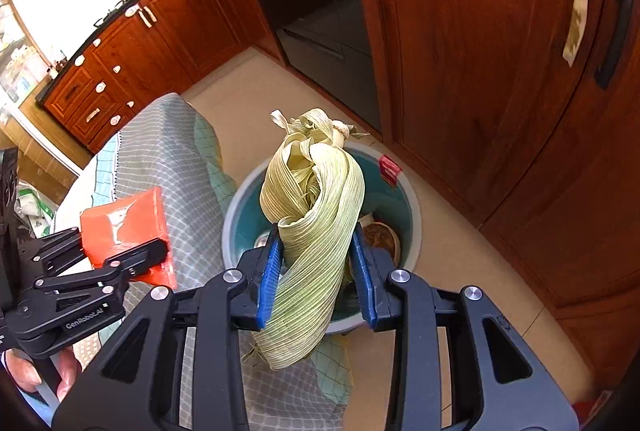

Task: Collect trash
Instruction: 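Carry the snack packet and corn husk over the bin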

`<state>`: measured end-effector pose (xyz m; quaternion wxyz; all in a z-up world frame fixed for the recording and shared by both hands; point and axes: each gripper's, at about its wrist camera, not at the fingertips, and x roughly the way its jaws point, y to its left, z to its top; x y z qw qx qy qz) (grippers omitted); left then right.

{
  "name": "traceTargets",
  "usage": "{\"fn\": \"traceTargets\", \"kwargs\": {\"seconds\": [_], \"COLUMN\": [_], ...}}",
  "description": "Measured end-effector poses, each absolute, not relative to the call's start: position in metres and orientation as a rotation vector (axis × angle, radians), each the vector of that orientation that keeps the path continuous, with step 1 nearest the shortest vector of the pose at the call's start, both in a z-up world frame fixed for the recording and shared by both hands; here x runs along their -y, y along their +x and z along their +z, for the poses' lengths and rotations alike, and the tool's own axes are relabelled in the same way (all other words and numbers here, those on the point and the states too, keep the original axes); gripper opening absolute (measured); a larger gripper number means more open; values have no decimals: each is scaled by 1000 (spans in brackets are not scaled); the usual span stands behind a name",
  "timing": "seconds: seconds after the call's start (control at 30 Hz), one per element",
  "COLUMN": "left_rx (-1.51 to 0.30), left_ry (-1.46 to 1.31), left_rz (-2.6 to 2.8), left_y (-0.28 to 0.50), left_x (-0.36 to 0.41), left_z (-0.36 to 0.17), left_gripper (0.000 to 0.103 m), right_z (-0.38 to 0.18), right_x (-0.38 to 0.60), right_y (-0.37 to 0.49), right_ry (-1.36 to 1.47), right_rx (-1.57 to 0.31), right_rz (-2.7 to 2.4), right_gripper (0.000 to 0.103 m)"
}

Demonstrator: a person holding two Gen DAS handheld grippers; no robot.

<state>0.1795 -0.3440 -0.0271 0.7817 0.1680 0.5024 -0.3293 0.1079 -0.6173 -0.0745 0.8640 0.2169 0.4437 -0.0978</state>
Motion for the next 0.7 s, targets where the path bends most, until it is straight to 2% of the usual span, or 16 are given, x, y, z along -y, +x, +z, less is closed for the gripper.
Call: {"fn": "traceTargets", "kwargs": {"seconds": [0.3, 0.37, 0.43, 0.53, 0.7], "left_rx": [-1135, -1141, -1134, -1133, -1156], "left_ry": [414, 423, 437, 458, 435], "left_rz": [-765, -765, -759, -729, -709], "left_y": [186, 188, 188, 190, 204], "left_x": [392, 400, 409, 415, 410], "left_z": [-58, -63, -67, -73, -75], "left_gripper": [44, 52, 70, 78, 80], "right_z": [-104, -109, -113, -118, -127], "right_x": [635, 636, 639, 642, 643], "right_y": [115, 117, 122, 125, 132], "right_ry": [483, 483, 488, 493, 496], "right_rx": [-992, -1003, -1012, -1023, -1037], "right_rz": [-218, -217, -217, -218, -216], "right_gripper": [32, 32, 32, 33, 33]}}
